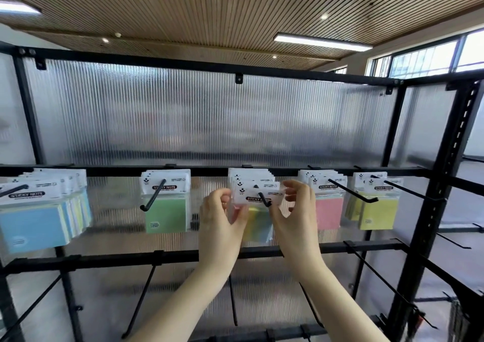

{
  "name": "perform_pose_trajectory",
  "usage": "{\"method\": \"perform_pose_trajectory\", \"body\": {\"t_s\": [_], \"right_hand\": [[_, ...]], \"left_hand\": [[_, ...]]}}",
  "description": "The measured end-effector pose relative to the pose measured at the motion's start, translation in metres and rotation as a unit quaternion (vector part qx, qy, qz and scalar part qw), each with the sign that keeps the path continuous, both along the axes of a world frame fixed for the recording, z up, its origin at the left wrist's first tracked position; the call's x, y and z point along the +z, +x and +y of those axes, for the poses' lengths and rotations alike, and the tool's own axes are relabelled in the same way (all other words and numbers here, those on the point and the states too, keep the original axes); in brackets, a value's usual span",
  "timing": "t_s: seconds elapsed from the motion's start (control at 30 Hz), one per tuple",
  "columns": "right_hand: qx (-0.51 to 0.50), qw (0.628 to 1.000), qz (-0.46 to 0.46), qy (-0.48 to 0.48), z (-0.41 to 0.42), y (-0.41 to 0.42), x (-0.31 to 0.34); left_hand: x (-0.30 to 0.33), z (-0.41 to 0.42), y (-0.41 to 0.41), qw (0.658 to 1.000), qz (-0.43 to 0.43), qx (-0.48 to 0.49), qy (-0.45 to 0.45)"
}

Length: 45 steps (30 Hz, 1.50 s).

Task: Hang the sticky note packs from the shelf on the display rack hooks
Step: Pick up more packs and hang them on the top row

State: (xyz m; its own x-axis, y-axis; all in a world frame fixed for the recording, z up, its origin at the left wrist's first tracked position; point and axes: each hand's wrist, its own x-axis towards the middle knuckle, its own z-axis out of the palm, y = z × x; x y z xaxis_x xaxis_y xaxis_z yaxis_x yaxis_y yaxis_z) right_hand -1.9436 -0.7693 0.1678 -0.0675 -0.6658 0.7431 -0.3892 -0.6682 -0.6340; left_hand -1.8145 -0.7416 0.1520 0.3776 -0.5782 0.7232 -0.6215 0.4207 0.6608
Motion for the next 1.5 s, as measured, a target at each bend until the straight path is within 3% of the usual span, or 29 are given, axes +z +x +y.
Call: {"method": "perform_pose_trajectory", "body": {"t_s": [0.43,0.53,0.73,0.87,1.17,1.5], "right_hand": [[0.018,0.985,0.011,0.174,-0.012,0.000,-0.018],[0.008,0.973,0.065,0.220,-0.009,-0.005,-0.037],[0.027,0.916,0.194,0.349,0.007,0.005,-0.085],[0.053,0.927,0.203,0.311,0.033,0.041,-0.097],[0.140,0.939,0.254,0.184,0.119,0.208,-0.088],[0.294,0.911,0.279,0.073,0.249,0.407,-0.096]], "left_hand": [[-0.017,-0.014,0.008,0.991,0.006,0.025,0.131],[-0.032,0.000,0.018,0.981,-0.035,0.048,0.185],[-0.063,0.045,0.054,0.944,-0.181,0.072,0.266],[-0.070,0.078,0.090,0.912,-0.259,0.114,0.298],[-0.075,0.181,0.222,0.894,-0.298,0.197,0.269],[-0.094,0.309,0.396,0.849,-0.248,0.290,0.365]]}}
